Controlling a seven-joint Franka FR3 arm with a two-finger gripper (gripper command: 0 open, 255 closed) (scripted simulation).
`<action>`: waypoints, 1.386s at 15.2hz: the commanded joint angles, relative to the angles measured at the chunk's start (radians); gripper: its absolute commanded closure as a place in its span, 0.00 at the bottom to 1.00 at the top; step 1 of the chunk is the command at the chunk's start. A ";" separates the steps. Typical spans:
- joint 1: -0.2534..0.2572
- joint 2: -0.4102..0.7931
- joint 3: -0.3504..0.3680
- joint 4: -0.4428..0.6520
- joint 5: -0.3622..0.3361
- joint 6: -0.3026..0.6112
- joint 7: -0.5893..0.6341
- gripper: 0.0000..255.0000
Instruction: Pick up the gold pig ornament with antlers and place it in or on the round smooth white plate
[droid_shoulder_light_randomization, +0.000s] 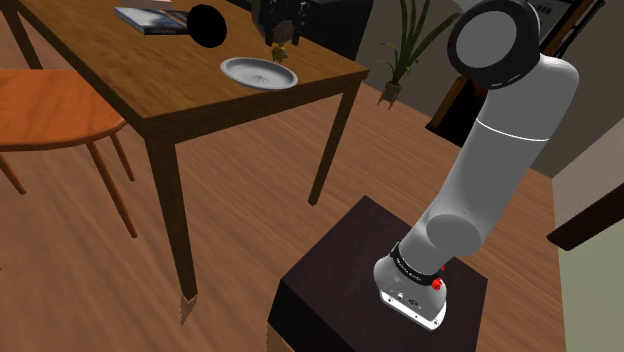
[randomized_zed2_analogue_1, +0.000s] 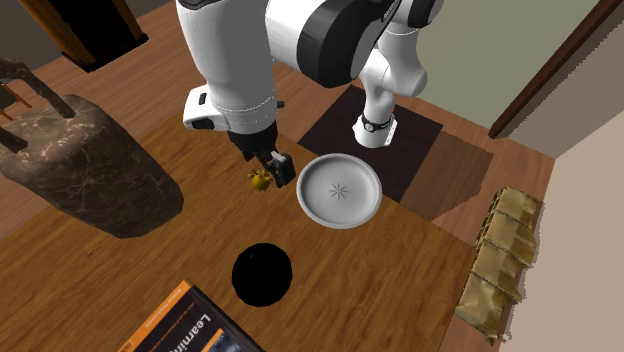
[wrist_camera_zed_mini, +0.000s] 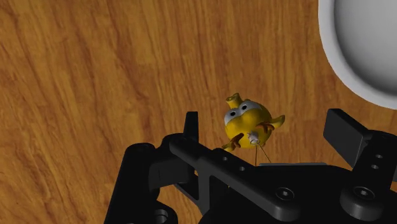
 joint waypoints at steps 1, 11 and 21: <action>-0.001 0.000 -0.001 -0.009 0.000 0.009 -0.002 0.00; -0.001 0.000 -0.001 -0.009 0.000 0.009 -0.002 1.00; -0.001 0.025 -0.001 0.082 0.000 -0.057 -0.003 1.00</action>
